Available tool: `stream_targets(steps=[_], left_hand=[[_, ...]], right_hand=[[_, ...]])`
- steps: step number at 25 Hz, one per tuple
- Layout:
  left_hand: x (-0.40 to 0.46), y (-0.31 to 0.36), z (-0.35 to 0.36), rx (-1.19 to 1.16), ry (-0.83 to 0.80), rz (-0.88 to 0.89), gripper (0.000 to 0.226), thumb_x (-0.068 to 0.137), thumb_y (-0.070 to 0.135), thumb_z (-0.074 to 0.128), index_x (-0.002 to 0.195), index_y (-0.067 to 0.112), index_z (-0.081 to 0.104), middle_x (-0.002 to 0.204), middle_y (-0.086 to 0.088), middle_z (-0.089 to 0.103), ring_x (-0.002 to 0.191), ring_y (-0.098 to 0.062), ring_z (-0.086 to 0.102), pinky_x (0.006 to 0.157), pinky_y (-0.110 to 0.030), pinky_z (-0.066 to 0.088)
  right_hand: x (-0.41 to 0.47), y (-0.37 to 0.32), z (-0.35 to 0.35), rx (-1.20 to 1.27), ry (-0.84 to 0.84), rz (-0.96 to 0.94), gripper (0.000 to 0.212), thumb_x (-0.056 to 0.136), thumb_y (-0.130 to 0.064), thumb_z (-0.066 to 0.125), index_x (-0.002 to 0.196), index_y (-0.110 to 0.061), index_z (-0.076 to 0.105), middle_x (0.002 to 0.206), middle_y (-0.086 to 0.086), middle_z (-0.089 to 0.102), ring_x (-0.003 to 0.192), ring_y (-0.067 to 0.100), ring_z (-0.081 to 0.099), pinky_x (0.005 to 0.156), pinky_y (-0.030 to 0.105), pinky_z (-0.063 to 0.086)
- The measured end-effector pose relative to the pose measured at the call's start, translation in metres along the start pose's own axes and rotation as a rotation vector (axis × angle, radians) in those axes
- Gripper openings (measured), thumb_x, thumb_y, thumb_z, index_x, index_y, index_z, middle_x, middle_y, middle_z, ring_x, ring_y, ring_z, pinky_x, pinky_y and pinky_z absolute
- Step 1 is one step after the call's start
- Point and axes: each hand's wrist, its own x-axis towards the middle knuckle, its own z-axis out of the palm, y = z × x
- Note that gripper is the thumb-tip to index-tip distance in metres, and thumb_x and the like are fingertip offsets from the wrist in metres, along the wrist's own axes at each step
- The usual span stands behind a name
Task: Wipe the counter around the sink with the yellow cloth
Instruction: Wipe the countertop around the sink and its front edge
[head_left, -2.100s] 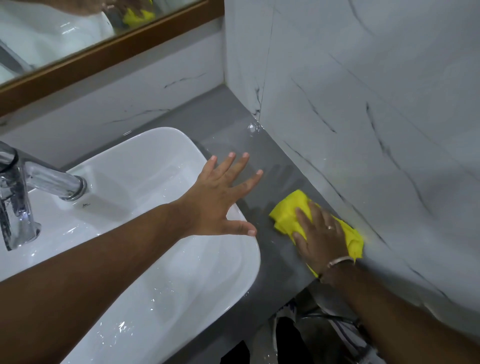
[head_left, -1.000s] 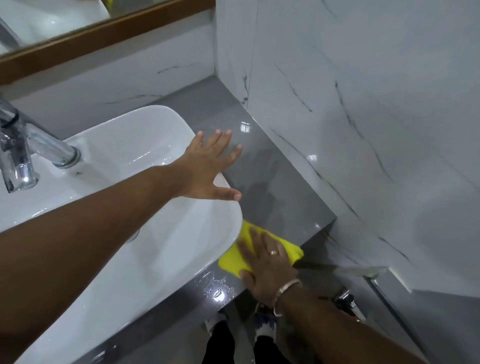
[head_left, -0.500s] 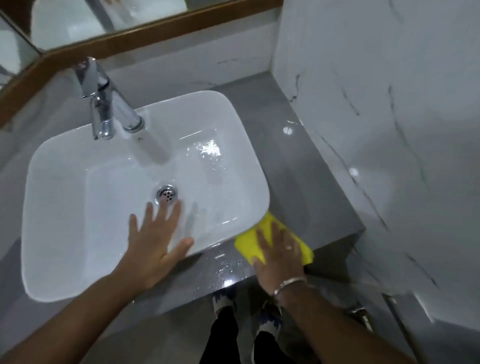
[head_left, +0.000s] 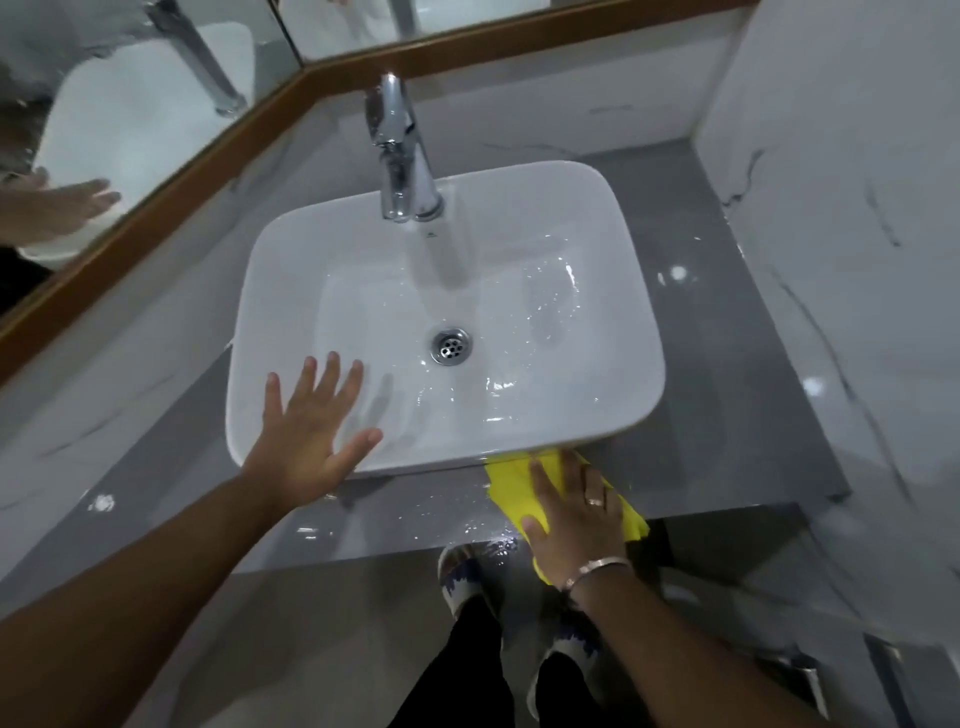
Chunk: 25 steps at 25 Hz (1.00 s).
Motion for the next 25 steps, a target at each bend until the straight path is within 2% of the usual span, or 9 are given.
stream_targets(steps=[5, 7, 10, 13, 15, 17, 19, 23, 25], left_hand=[[0.001, 0.002, 0.003, 0.025, 0.062, -0.016, 0.081, 0.088, 0.074, 0.012, 0.155, 0.03, 0.009, 0.165, -0.006, 0.008, 0.151, -0.027, -0.001, 0.117, -0.06, -0.009], [0.002, 0.011, 0.004, 0.026, 0.078, -0.024, 0.08, 0.088, 0.074, 0.012, 0.155, 0.029, 0.009, 0.165, -0.007, 0.01, 0.151, -0.028, 0.003, 0.117, -0.061, -0.009], [0.001, 0.01, 0.004, -0.021, 0.087, -0.041, 0.085, 0.085, 0.078, 0.01, 0.155, 0.029, 0.005, 0.165, -0.008, 0.01, 0.151, -0.028, 0.005, 0.116, -0.063, -0.008], [0.003, -0.003, 0.005, -0.079, 0.085, 0.012, 0.087, 0.084, 0.081, 0.011, 0.154, 0.031, -0.002, 0.165, -0.009, 0.004, 0.152, -0.028, 0.001, 0.115, -0.063, -0.009], [-0.002, -0.024, 0.007, -0.052, 0.155, 0.116, 0.084, 0.087, 0.078, 0.015, 0.155, 0.031, 0.0, 0.165, -0.008, 0.002, 0.152, -0.029, 0.0, 0.115, -0.064, -0.008], [-0.005, -0.058, 0.007, 0.032, 0.244, 0.242, 0.082, 0.089, 0.076, 0.016, 0.155, 0.029, 0.007, 0.165, -0.008, 0.001, 0.151, -0.03, -0.002, 0.116, -0.063, -0.009], [-0.004, -0.091, 0.008, 0.081, 0.264, 0.333, 0.082, 0.089, 0.075, 0.017, 0.155, 0.026, 0.013, 0.165, -0.01, 0.004, 0.151, -0.03, -0.003, 0.117, -0.06, -0.01], [-0.004, -0.095, 0.007, 0.104, 0.256, 0.366, 0.087, 0.086, 0.078, 0.019, 0.155, 0.025, 0.018, 0.163, -0.014, 0.012, 0.151, -0.032, 0.003, 0.118, -0.059, -0.005], [-0.004, -0.093, 0.006, 0.08, 0.26, 0.366, 0.088, 0.085, 0.079, 0.019, 0.155, 0.025, 0.019, 0.163, -0.014, 0.012, 0.151, -0.032, 0.004, 0.118, -0.059, -0.006]], right_hand=[[-0.003, 0.053, -0.02, 0.079, 0.343, 0.425, 0.058, 0.079, -0.036, 0.061, 0.134, -0.022, 0.048, 0.141, 0.024, 0.043, 0.119, 0.045, 0.045, 0.099, 0.056, 0.041], [0.0, 0.017, -0.017, 0.1, 0.312, 0.47, 0.058, 0.079, -0.035, 0.06, 0.134, -0.02, 0.048, 0.139, 0.024, 0.044, 0.121, 0.044, 0.045, 0.099, 0.056, 0.041], [0.001, -0.084, 0.017, 0.036, -0.013, -0.004, 0.062, 0.087, -0.044, 0.046, 0.144, -0.034, 0.025, 0.157, 0.014, 0.02, 0.14, 0.036, 0.023, 0.108, 0.048, 0.027], [0.005, -0.093, 0.023, -0.146, -0.032, -0.22, 0.075, 0.079, -0.044, 0.051, 0.145, -0.042, 0.015, 0.161, 0.006, 0.008, 0.142, 0.036, 0.016, 0.108, 0.049, 0.027], [0.004, -0.066, 0.012, -0.268, 0.024, -0.023, 0.078, 0.071, -0.041, 0.063, 0.142, -0.039, 0.031, 0.157, 0.01, 0.024, 0.137, 0.04, 0.027, 0.104, 0.049, 0.037], [-0.002, -0.055, 0.004, -0.096, 0.159, 0.42, 0.067, 0.082, -0.041, 0.059, 0.143, -0.029, 0.033, 0.154, 0.018, 0.026, 0.134, 0.042, 0.03, 0.105, 0.05, 0.037], [0.004, -0.111, 0.009, -0.054, 0.176, 0.599, 0.062, 0.087, -0.045, 0.05, 0.143, -0.024, 0.034, 0.151, 0.023, 0.03, 0.133, 0.041, 0.034, 0.103, 0.051, 0.038], [0.001, -0.225, 0.041, -0.149, 0.031, -0.026, 0.06, 0.075, -0.053, 0.048, 0.13, -0.03, 0.046, 0.143, 0.014, 0.044, 0.124, 0.037, 0.043, 0.092, 0.047, 0.046], [0.008, -0.192, 0.035, -0.176, 0.024, -0.005, 0.065, 0.08, -0.055, 0.044, 0.14, -0.034, 0.033, 0.151, 0.008, 0.034, 0.127, 0.033, 0.04, 0.092, 0.043, 0.045]])
